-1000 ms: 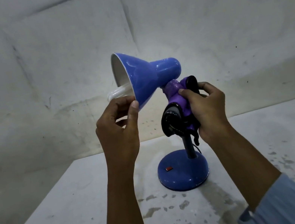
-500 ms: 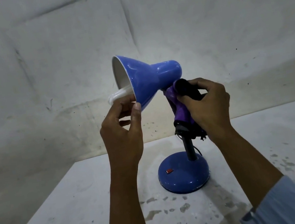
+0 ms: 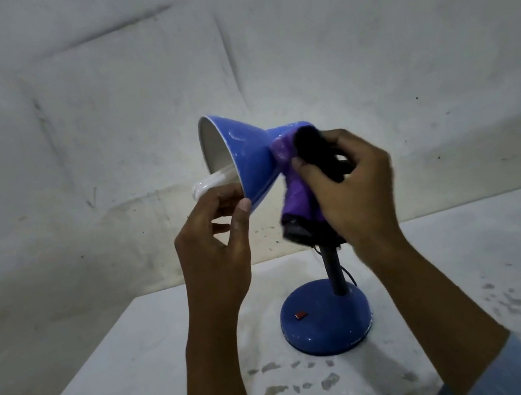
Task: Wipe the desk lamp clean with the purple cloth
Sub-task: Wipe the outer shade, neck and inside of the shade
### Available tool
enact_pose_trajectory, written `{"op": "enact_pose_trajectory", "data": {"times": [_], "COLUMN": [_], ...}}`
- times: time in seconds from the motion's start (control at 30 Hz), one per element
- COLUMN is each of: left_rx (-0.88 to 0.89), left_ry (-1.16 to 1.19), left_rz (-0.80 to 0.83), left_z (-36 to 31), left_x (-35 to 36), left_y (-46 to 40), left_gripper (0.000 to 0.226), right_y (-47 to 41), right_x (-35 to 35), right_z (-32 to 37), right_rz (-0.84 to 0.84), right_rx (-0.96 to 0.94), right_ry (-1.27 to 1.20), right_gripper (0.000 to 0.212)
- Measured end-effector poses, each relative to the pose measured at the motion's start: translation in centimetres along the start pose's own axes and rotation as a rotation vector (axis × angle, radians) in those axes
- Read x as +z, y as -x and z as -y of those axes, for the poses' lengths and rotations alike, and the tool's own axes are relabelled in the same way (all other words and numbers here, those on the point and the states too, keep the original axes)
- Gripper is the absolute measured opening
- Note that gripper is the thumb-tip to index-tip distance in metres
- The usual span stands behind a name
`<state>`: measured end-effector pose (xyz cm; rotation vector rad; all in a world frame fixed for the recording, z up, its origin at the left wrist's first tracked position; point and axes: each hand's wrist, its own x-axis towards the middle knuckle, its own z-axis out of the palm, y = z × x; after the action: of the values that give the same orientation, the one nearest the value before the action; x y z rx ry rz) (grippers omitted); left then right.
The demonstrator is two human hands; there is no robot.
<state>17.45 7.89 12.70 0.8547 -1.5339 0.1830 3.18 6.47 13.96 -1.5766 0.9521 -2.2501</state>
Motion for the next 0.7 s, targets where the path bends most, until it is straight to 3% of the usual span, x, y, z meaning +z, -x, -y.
{"op": "enact_pose_trajectory", "data": {"times": [0.1, 0.23, 0.43, 0.5, 0.7], "left_rx": [0.002, -0.002, -0.016, -0.013, 0.011], "left_ry": [-0.002, -0.006, 0.020, 0.022, -0.007], "left_rz": [0.006, 0.005, -0.011, -0.009, 0.018], "left_z": [0.2, 0.1, 0.0, -0.1, -0.3], "left_x": [-0.4, -0.5, -0.3, -0.2, -0.5], "left_y": [0.0, -0.1, -0.1, -0.1, -0.2], "left_gripper": [0.015, 0.015, 0.015, 0.015, 0.016], "right_y": [1.2, 1.7, 0.1, 0.0, 2.7], "right_x": [1.5, 1.8, 0.0, 0.0, 2.9], "right_z": [1.2, 1.1, -1.0, -0.6, 1.5], "right_rz": [0.103, 0.046, -0.070, -0.112, 0.030], "right_rx": [-0.148, -0.283, -0.038, -0.040, -0.355], "right_ry": [-0.042, 0.054, 0.145, 0.117, 0.178], "right_gripper": [0.026, 0.027, 0.026, 0.029, 0.040]}}
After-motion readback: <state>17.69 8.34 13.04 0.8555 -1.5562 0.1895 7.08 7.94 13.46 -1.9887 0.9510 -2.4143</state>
